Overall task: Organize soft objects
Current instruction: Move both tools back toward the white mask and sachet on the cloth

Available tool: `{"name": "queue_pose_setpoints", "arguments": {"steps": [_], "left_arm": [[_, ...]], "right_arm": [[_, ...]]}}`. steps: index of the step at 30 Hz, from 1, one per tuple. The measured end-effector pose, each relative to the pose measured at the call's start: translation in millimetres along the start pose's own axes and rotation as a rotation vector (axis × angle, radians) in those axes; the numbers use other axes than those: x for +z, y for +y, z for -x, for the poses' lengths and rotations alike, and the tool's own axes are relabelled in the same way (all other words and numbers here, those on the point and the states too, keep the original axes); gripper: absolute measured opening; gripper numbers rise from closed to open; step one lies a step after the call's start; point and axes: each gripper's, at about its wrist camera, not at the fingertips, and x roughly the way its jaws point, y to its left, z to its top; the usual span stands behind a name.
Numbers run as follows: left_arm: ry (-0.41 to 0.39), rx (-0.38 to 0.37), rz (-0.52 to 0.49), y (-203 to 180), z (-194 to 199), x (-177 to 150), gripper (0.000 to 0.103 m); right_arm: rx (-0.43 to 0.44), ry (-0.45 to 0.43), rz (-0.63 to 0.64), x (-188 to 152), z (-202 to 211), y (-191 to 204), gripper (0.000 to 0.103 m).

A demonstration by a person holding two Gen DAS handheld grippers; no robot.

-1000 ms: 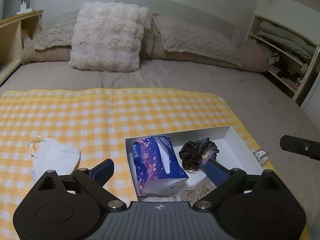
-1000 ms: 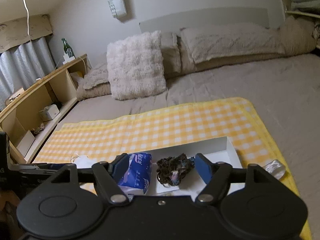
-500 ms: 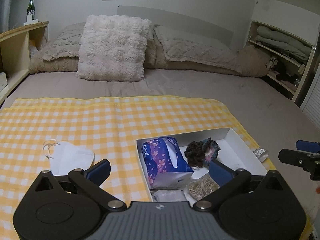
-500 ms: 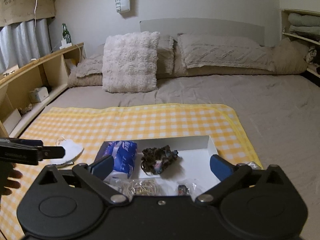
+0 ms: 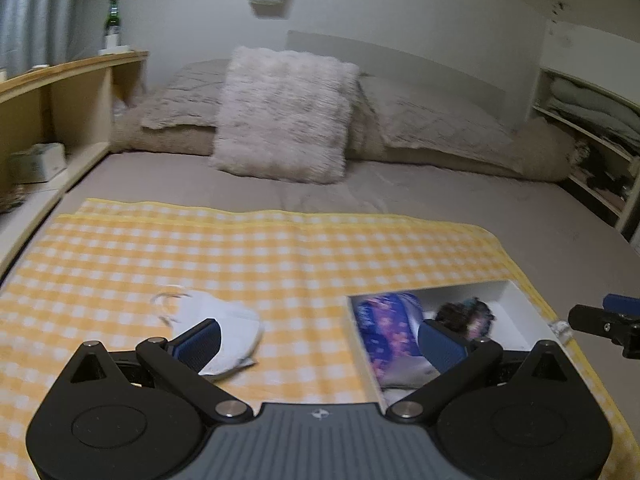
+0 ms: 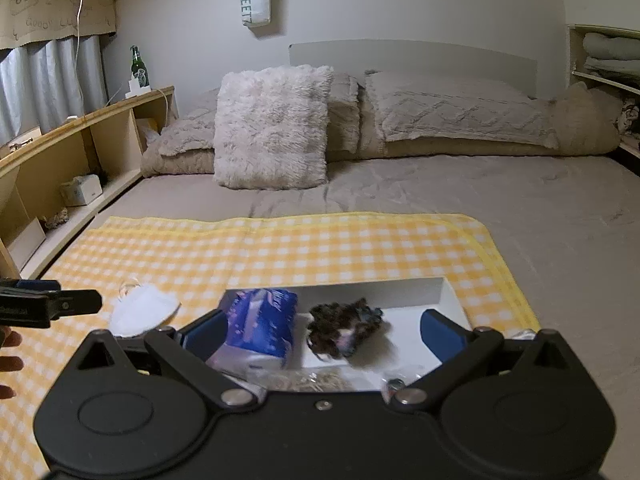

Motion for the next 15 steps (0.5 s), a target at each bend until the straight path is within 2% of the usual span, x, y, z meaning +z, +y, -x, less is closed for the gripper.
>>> {"name": "queue_pose_setpoints", "arguments": {"steps": [15], "left_arm": [[-0.008, 0.157, 0.096, 93.4, 7.5, -2.0, 0.103]], "right_arm": [[0.136, 0.019, 0.055, 15.9, -44.5, 70.4, 0.103]]}}
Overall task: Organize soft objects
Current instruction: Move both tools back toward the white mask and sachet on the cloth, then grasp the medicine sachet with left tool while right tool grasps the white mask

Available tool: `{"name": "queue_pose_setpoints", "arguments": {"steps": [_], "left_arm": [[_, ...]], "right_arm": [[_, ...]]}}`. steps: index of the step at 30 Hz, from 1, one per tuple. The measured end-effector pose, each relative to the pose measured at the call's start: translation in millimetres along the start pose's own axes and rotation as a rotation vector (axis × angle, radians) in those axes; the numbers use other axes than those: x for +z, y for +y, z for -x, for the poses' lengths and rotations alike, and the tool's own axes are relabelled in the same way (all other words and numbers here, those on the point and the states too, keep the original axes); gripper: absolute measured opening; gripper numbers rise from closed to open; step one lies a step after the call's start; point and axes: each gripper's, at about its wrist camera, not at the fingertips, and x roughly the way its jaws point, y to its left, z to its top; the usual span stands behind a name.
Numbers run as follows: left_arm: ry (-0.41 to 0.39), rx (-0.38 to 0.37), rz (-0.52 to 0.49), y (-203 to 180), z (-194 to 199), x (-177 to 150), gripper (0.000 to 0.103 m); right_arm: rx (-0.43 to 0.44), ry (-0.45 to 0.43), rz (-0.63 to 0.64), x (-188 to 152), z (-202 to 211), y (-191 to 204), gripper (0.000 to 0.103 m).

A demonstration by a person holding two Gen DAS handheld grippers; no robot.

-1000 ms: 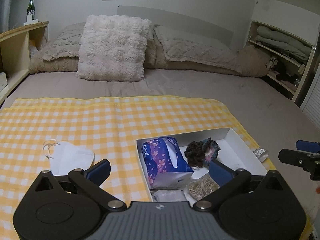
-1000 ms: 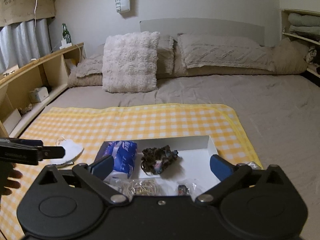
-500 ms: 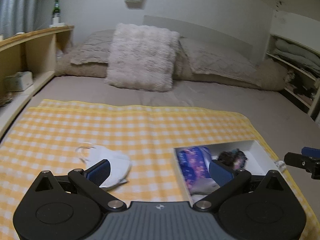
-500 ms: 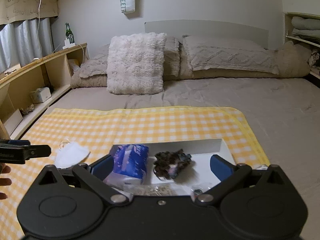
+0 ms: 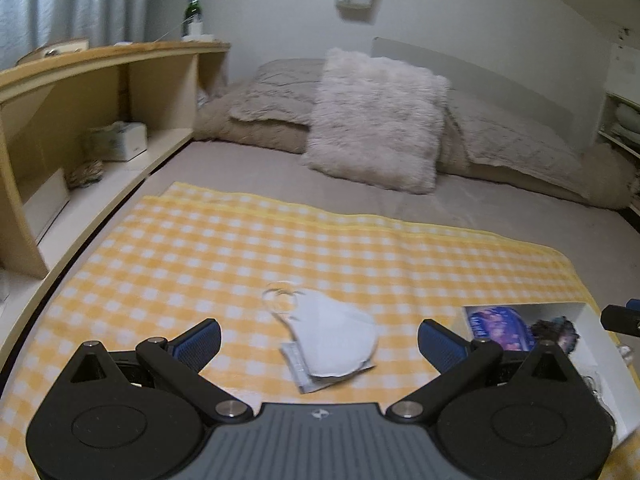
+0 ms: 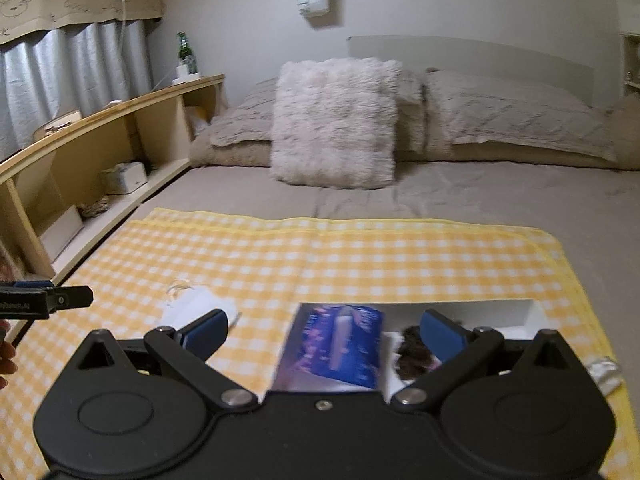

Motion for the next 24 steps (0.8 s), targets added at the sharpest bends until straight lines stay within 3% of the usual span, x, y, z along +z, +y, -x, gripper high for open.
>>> {"name": "queue_pose_setpoints", "arguments": {"steps": [5, 11, 15, 18, 24], "left_arm": [[0.017, 0.006, 0.029, 16.0, -11.3, -1.1, 0.103], [0.058, 0.004, -0.008, 22.8, -34.2, -4.8, 0.103], [0.065, -0.012, -0.098, 22.0, -51.2, -11.2, 0.103], [0.070, -0.051, -0.195, 18.7, -65.6, -17.4, 0.103], [0.104, -0.136, -0.390, 8.0, -93.0, -36.3, 0.103]], "right_arm": [[0.080, 0.018, -0.074, 9.1, -22.9, 18.2, 0.103], [0.081, -0.044, -0.128, 17.9, -47.7, 50.8, 0.103], [0.130, -0.059, -0.024, 19.5, -69.1, 78.9, 0.103], [0.154, -0.021, 0.008, 20.5, -96.2, 93.8, 0.103], [0.204, 0.103, -0.074, 16.9, -160.8, 100.6, 0.103]]}}
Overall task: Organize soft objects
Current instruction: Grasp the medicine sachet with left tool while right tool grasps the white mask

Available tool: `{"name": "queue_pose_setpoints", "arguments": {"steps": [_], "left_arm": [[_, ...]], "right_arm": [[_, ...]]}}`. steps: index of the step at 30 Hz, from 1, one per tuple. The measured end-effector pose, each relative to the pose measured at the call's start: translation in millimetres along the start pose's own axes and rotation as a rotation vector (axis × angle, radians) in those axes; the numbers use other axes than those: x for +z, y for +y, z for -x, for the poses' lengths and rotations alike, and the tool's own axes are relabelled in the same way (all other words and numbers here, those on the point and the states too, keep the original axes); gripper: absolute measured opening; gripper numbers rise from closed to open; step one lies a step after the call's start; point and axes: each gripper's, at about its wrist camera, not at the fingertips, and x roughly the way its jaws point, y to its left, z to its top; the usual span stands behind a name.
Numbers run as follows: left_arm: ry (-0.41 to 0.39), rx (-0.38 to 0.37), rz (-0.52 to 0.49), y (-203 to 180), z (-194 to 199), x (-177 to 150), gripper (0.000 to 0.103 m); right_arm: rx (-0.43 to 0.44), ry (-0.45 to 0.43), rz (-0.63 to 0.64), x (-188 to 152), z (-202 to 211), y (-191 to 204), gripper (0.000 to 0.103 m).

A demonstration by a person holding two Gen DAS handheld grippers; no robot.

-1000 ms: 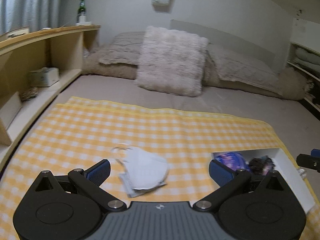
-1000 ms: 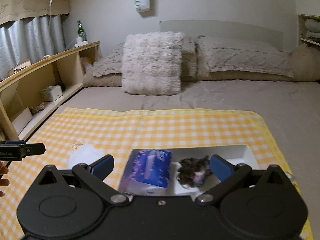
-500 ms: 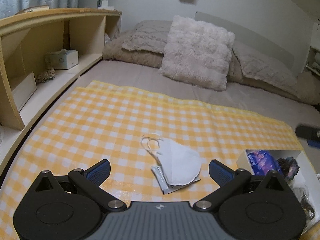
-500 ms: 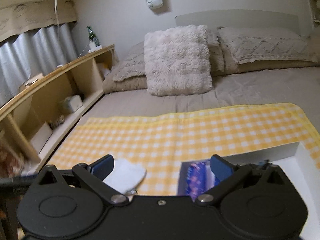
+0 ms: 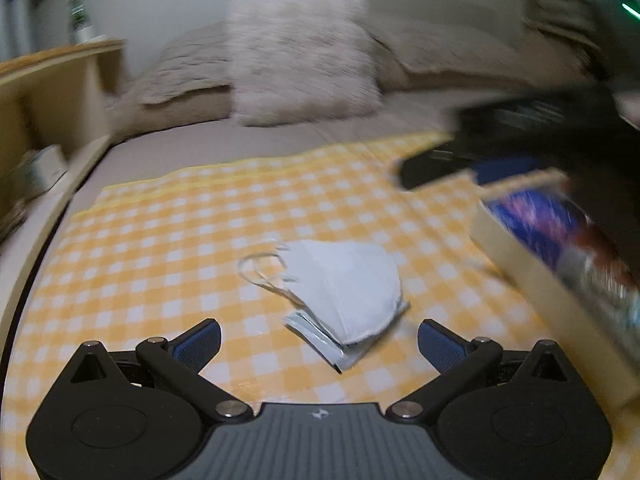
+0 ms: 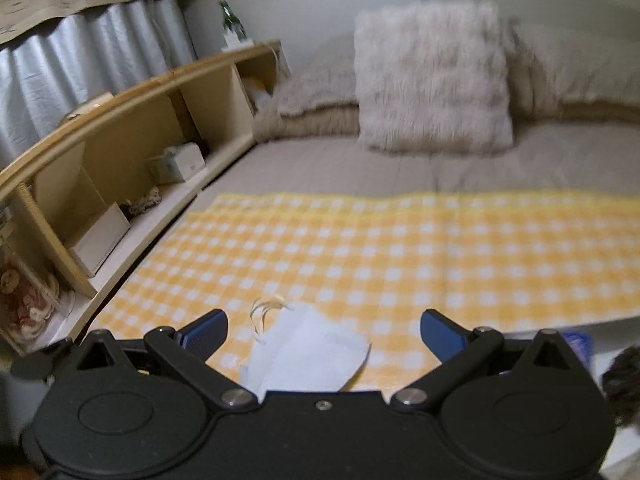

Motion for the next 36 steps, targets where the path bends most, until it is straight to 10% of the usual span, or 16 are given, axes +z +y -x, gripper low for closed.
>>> {"name": "queue_pose_setpoints", "arguments": {"steps": [4, 11, 23, 29, 36], "left_arm": [[0.007, 0.014, -0.167, -12.0, -19.8, -7.7, 0.103], [0.023, -0.054, -0.180, -7.0, -52.0, -6.7, 0.103], [0.023, -0.086, -0.195, -10.8, -73.9, -2.7, 0.103], [0.025, -0.087, -0.203, -17.0, -76.4, 1.2, 0.103], [0.035, -0.085, -0.210, -22.1, -90.3, 12.3, 0.103]], "right_arm": [[0.002, 0.086, -0.027, -4.7, -44.2, -6.4, 0.103], [0.037, 0.162, -0.050, -15.1, -95.3, -6.4, 0.102], [0.086, 0.270, 0.127, -39.9, -129.1, 11.3, 0.059], [0.092, 0.265, 0.130, -32.6, -118.2, 7.0, 0.005], [0.074, 0.216, 0.125, -14.9, -99.1, -9.0, 0.004]]}}
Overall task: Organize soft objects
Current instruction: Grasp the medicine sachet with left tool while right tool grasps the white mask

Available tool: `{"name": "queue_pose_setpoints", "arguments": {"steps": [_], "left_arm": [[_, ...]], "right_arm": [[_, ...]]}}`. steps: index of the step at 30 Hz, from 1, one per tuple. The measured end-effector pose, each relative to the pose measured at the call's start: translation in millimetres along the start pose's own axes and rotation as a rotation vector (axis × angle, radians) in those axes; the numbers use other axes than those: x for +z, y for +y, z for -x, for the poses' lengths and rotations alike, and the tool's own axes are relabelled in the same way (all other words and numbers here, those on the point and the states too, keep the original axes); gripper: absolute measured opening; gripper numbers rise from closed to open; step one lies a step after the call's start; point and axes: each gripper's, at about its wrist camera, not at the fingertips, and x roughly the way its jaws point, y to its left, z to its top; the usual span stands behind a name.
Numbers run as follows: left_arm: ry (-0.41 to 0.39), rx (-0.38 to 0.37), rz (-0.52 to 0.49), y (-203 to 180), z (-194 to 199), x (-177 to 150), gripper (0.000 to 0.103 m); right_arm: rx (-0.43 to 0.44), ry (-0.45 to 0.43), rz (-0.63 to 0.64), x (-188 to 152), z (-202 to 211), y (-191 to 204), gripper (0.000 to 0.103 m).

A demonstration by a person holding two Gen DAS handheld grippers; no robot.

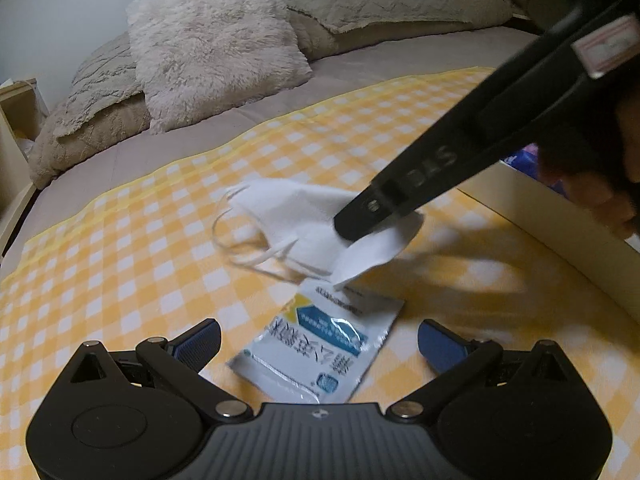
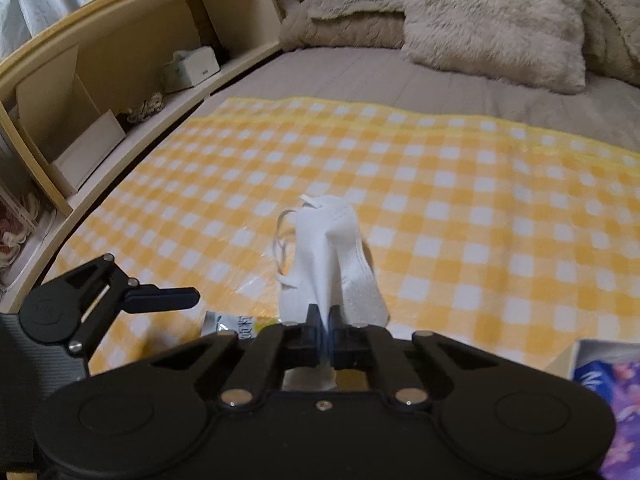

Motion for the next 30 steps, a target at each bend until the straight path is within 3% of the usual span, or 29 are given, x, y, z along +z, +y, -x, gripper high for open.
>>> {"name": "queue_pose_setpoints", "arguments": {"steps": [4, 8, 11, 13, 20, 23, 25, 26, 30], "left_arm": [[0.016, -0.014, 0.011, 8.6, -11.3, 5.0, 0.103], [0.112, -0.120, 0.034, 13.2, -21.3, 7.7, 0.100], [0.133, -0.174, 0.004, 11.4, -16.9, 4.9, 0.086], [0.136, -0.163, 0.004, 13.5, -15.5, 4.4, 0.079], [0.111, -0.060, 0.002, 16.7, -24.8, 3.2, 0.081], [0.150, -0.088, -0.008, 12.3, -32.0, 6.3, 0.080], [0.160, -0.110, 0.003, 11.3, -32.1, 7.4, 0.072], [0.164, -0.127, 0.012, 10.8, -30.5, 7.9, 0.062], [0.179, -0.117, 0.019, 5.1, -24.8, 8.9, 0.058]], "right_arm": [[-0.008, -0.013, -0.020, 2.7, 7.1, -10.7, 0.004], [-0.016, -0.022, -0.047, 4.0, 11.9, -21.0, 0.004], [-0.019, -0.028, -0.062, 5.6, 14.7, -26.6, 0.004], [-0.021, -0.031, -0.068, 5.8, 17.2, -30.6, 0.004], [-0.041, -0.032, -0.076, 6.5, 20.9, -35.6, 0.004], [-0.050, -0.030, -0.071, 6.2, 23.3, -36.2, 0.004], [-0.054, -0.028, -0.069, 6.2, 25.1, -36.6, 0.004], [-0.057, -0.028, -0.069, 6.2, 26.4, -36.6, 0.004], [-0.064, -0.040, -0.067, 6.8, 34.8, -36.8, 0.004]]}}
